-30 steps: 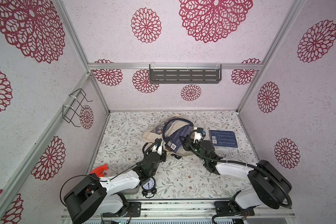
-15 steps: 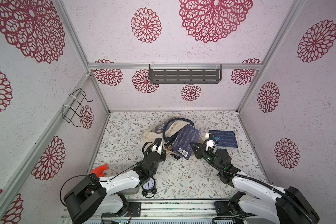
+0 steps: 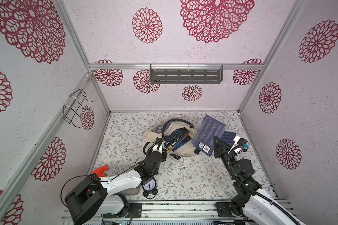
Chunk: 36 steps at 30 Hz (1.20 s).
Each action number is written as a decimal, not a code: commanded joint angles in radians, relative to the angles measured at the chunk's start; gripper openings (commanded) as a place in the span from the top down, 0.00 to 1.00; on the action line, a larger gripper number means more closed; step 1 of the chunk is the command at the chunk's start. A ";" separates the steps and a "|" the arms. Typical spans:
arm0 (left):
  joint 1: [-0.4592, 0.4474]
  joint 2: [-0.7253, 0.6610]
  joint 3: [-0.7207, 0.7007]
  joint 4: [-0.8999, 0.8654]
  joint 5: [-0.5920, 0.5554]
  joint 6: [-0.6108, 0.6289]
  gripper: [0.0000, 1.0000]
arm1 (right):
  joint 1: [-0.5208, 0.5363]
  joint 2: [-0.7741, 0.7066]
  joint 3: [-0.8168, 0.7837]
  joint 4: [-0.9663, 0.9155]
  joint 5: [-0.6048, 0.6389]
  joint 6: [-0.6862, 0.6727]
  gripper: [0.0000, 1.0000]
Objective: Take out the books from the canvas bag
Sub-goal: Pick up the books from the canvas bag, then place the books in the canvas bag.
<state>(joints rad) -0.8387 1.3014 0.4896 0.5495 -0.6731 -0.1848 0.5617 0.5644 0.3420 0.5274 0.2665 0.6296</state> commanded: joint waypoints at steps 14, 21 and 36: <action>0.011 0.015 0.050 0.028 -0.030 0.007 1.00 | -0.053 -0.018 0.037 0.015 0.051 0.104 1.00; 0.011 0.013 0.051 0.024 -0.028 -0.003 1.00 | -0.053 0.069 0.031 0.055 -0.114 0.230 1.00; 0.010 0.013 0.062 0.000 -0.017 -0.010 1.00 | -0.007 0.214 -0.027 0.138 -0.380 0.468 1.00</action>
<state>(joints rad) -0.8387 1.3163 0.5125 0.5285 -0.6788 -0.1886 0.5320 0.7811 0.2966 0.5411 -0.0387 1.0393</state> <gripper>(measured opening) 0.081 0.168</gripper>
